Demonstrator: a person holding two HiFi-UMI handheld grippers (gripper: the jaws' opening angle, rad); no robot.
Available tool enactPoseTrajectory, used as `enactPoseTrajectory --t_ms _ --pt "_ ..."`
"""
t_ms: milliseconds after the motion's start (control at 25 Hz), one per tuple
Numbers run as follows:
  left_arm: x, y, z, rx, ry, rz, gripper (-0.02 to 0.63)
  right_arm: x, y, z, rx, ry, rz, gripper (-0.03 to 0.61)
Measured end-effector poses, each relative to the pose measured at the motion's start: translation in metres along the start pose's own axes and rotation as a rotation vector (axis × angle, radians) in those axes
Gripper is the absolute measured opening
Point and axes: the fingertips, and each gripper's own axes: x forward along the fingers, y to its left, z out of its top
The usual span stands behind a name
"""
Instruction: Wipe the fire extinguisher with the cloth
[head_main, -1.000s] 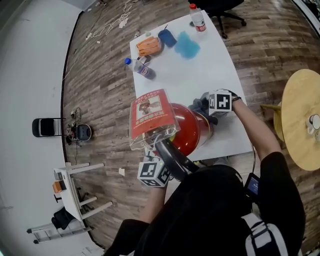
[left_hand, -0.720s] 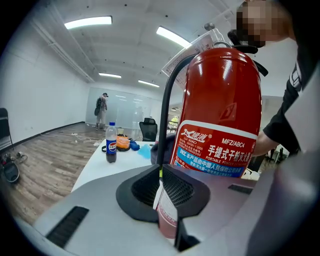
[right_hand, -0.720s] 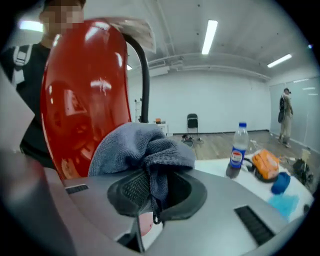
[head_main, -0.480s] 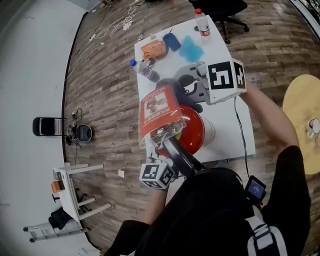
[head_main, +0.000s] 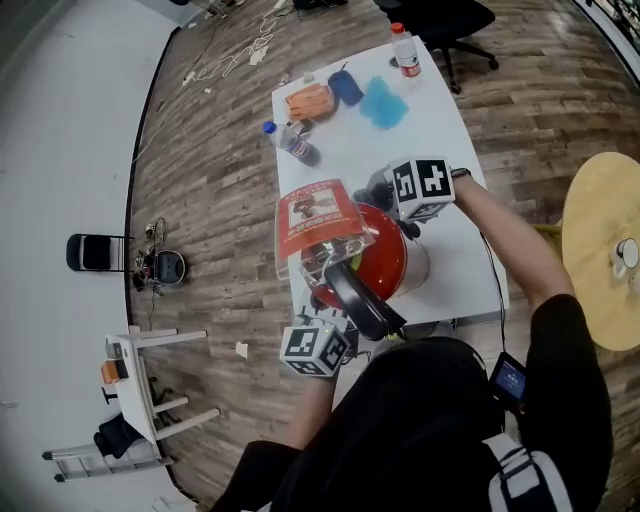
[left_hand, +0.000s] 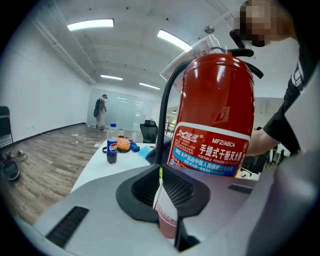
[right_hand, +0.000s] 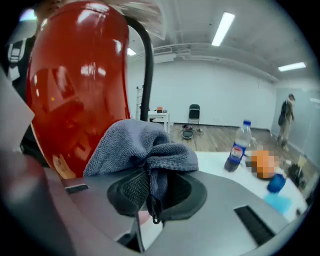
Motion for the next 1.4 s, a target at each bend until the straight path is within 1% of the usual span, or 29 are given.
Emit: enactPoseTrajectory --t_ms 80,120,200,240,320,400,520,560,640,760,880,1000,1120,1200,1280,1360,1400 --pt "-0.002 0.0 -0.001 -0.001 0.002 0.004 0.037 0.016 0.001 -0.056 0.162 0.007 -0.024 0.066" --pt "-0.002 0.0 -0.002 -0.001 0.005 0.007 0.037 0.022 0.004 -0.084 0.225 0.031 -0.052 0.066" --pt "-0.001 0.0 -0.005 0.003 0.011 0.01 0.037 0.03 0.012 -0.138 0.324 0.104 -0.118 0.066" --pt "0.0 0.0 -0.007 0.007 0.014 0.008 0.037 0.032 0.017 -0.158 0.369 0.123 -0.152 0.066" --pt "0.002 0.001 -0.01 0.01 0.021 0.001 0.037 0.032 0.026 -0.179 0.429 0.131 -0.231 0.066" --pt "0.004 0.003 -0.013 0.021 0.025 -0.022 0.037 0.029 0.034 -0.185 0.452 0.143 -0.305 0.066" --pt "0.007 0.006 -0.016 0.047 0.02 -0.076 0.037 0.022 0.054 -0.191 0.472 0.205 -0.385 0.066" --pt "0.008 0.008 -0.017 0.05 0.018 -0.089 0.037 0.021 0.062 -0.192 0.494 0.22 -0.405 0.066" --pt "0.008 0.009 -0.018 0.048 0.021 -0.121 0.037 0.021 0.084 -0.19 0.57 0.229 -0.437 0.066" --pt "0.007 0.007 -0.02 0.041 0.027 -0.185 0.037 0.024 0.114 -0.181 0.673 0.211 -0.487 0.066" --pt "0.0 0.001 -0.023 0.047 0.024 -0.259 0.037 0.029 0.131 -0.165 0.772 0.185 -0.556 0.066" --pt "-0.014 -0.006 -0.027 0.049 0.021 -0.325 0.037 0.033 0.144 -0.15 0.911 0.109 -0.645 0.066" --pt "-0.027 -0.005 -0.033 0.039 0.016 -0.363 0.037 0.022 0.15 -0.124 1.016 -0.008 -0.77 0.066" --pt "-0.036 0.001 -0.037 0.031 0.017 -0.376 0.037 0.008 0.151 -0.099 1.057 -0.086 -0.865 0.066" --pt "-0.042 0.006 -0.04 0.026 0.02 -0.388 0.037 -0.007 0.153 -0.073 1.081 -0.141 -0.952 0.066" --pt "-0.047 0.011 -0.041 0.026 0.016 -0.404 0.037 -0.025 0.154 -0.048 1.07 -0.152 -1.046 0.066" --pt "-0.05 0.014 -0.04 0.025 0.011 -0.412 0.037 -0.033 0.153 -0.034 1.042 -0.145 -1.097 0.066"
